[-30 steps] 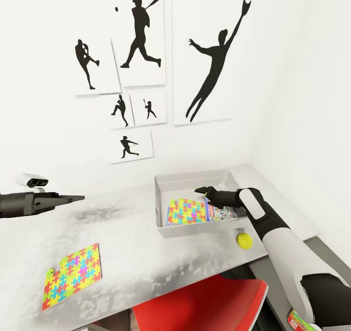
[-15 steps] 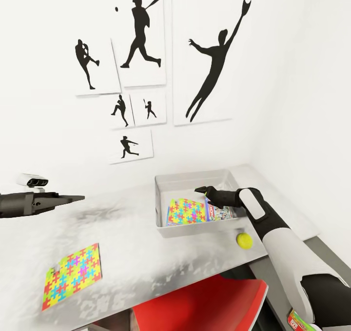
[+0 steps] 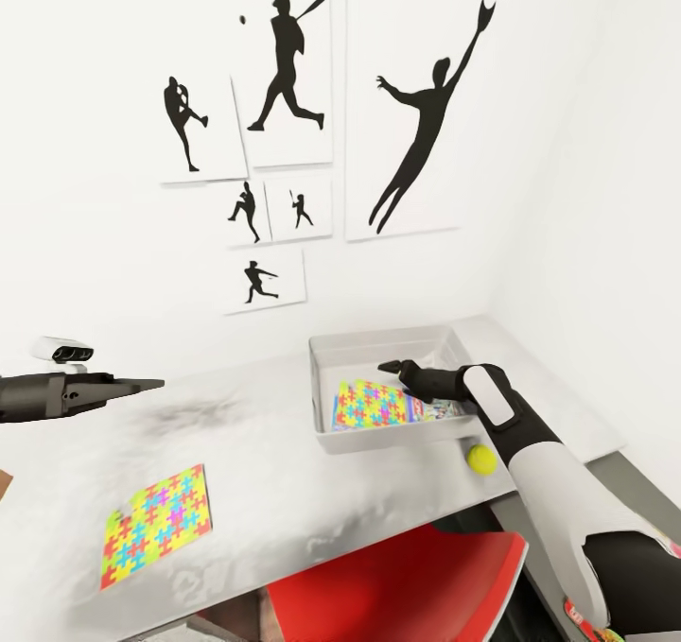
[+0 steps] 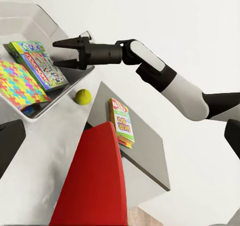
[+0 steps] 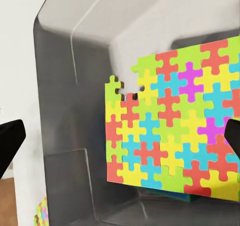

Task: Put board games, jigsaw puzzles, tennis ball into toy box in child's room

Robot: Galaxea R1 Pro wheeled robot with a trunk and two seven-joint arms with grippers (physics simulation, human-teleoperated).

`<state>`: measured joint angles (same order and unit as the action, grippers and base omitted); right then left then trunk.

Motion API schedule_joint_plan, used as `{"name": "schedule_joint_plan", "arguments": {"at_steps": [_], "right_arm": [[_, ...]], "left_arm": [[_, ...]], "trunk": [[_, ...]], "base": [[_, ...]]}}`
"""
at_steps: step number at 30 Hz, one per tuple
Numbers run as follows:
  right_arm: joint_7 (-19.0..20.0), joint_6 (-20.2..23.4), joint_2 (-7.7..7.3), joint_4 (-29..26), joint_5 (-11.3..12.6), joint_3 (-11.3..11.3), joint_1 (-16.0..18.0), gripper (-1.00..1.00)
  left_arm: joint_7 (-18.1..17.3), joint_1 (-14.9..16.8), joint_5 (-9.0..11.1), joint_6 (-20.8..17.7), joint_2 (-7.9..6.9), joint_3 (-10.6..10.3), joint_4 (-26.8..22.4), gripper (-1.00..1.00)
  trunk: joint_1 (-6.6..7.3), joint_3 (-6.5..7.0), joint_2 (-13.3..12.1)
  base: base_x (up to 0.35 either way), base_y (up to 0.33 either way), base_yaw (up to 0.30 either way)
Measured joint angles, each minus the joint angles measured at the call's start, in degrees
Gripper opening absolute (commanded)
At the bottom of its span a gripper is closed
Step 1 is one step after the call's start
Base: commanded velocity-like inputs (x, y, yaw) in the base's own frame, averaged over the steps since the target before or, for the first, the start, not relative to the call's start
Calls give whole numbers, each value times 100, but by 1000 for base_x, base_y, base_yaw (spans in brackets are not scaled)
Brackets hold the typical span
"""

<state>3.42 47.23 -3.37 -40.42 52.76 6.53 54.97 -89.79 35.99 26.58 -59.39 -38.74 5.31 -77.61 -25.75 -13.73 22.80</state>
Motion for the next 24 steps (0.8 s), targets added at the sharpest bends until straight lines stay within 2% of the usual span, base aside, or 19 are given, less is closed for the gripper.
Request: {"name": "schedule_joint_plan", "arguments": {"at_steps": [13,24], "right_arm": [[5,-92,-7,-44,1,-7,5,100],[-6,-60,-27,-593,9,10,-14,100]], "left_arm": [[0,0,1,5,-1,1,1,100],[0,0,-8,6,1,-1,0,100]], "trunk": [[0,0,0],[-1,0,-1]], "base": [[-7,12,0],[-39,21,0]]}}
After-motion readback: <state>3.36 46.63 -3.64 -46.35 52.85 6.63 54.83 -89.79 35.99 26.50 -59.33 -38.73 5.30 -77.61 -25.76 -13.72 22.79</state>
